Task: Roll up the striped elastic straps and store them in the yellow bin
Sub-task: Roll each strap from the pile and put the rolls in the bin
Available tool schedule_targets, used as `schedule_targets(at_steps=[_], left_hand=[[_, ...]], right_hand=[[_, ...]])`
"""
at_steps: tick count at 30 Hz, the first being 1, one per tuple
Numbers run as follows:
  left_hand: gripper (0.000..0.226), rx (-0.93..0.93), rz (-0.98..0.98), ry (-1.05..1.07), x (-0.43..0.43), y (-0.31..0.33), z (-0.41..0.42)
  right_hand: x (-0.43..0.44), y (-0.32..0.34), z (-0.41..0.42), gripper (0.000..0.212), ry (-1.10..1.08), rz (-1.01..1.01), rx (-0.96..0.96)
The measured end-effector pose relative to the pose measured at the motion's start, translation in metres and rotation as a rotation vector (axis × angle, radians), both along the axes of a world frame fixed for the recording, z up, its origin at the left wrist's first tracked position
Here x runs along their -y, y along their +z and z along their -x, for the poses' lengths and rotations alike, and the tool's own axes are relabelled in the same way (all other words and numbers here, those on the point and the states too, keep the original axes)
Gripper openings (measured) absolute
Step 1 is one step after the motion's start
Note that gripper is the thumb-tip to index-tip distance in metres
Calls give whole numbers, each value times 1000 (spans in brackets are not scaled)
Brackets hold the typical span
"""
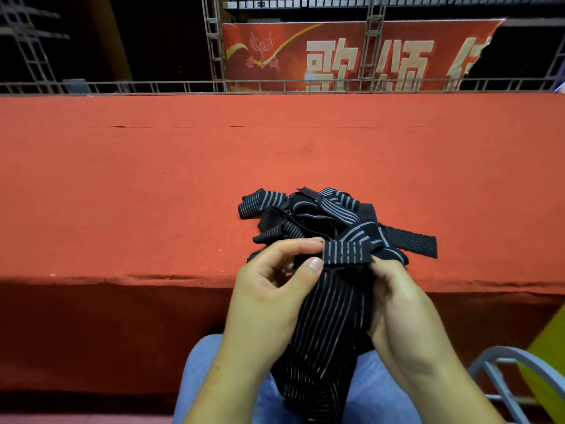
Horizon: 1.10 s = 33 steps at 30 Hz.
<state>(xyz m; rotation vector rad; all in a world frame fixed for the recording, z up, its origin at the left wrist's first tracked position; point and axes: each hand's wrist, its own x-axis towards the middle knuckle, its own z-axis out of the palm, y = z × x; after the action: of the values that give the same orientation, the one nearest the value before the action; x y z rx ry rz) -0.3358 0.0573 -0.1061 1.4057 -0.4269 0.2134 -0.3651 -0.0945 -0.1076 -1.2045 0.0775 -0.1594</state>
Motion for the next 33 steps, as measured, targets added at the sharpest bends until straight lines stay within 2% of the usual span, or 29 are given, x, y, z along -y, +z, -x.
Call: schedule_targets(at_steps=[2, 5, 7, 12, 14, 17, 20, 25, 31, 33], left_hand=[[28, -5, 12, 11, 0, 1, 1], [36, -32, 20, 7, 0, 2, 2], [40, -49, 28, -9, 0, 2, 2], [38, -112, 15, -120, 0, -1, 0], [36, -115, -53, -165, 0, -6, -2], [24, -71, -195, -111, 1, -15, -4], [12, -89, -191, -95, -1, -19, -7], [12, -120, -241, -213, 0, -17, -3], [2, -32, -141, -98, -4, -21, -8], [13, -50, -109, -155, -7, -20, -9]], right_hand=[[-1, 2, 2, 40, 20, -12, 19], [-1, 4, 4, 38, 25, 222, 93], [0, 4, 3, 34, -11, 289, 130], [-2, 4, 1, 31, -60, 246, 182], [1, 7, -3, 34, -123, 211, 204], [9, 20, -12, 34, -214, 164, 245], [16, 37, -20, 31, -281, 146, 293], [15, 57, -28, 26, -252, 122, 352], [17, 54, -31, 19, -294, 247, 323], [19, 52, -31, 19, -307, 275, 311]])
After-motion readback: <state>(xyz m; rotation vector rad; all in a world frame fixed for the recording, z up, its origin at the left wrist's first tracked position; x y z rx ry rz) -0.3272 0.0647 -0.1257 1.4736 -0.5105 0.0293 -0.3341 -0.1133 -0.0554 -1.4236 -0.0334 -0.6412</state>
